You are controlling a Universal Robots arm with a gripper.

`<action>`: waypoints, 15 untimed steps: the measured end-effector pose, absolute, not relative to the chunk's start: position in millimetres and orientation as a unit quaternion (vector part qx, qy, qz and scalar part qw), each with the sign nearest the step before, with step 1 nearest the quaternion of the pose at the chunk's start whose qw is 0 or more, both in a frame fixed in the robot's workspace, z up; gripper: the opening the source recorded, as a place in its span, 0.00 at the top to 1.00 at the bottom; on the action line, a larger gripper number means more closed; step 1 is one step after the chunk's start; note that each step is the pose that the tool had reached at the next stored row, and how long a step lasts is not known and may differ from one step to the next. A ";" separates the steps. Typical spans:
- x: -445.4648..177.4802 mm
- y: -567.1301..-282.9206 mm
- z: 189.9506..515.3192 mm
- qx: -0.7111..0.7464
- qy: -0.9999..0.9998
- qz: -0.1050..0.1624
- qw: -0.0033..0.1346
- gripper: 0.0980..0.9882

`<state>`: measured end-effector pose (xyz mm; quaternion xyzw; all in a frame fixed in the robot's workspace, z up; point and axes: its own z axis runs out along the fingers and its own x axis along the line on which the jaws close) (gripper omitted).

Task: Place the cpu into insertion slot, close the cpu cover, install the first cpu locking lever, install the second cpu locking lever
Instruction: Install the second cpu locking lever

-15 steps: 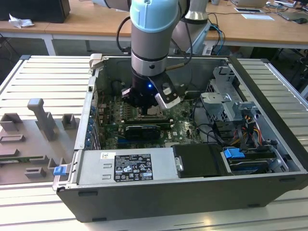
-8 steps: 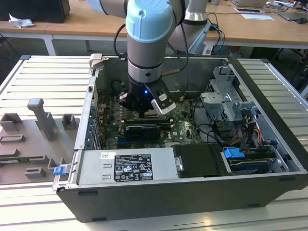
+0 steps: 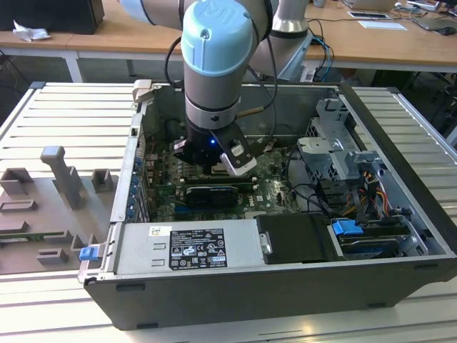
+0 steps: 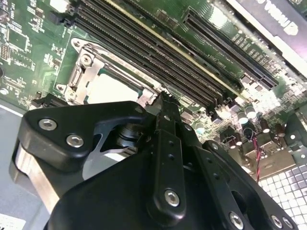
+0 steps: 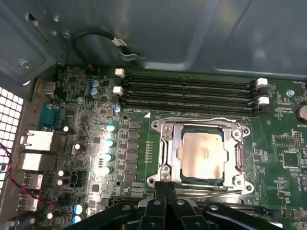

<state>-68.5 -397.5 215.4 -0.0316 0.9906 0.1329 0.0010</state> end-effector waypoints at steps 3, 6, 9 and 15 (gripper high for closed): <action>-69.7 -399.3 215.1 -0.032 0.990 0.140 0.001 0.99; -70.8 -404.6 213.9 -0.032 0.989 0.143 0.001 0.99; -71.6 -407.0 212.9 -0.032 0.989 0.143 0.001 0.99; -74.6 -407.3 204.6 -0.032 0.988 0.148 0.001 0.99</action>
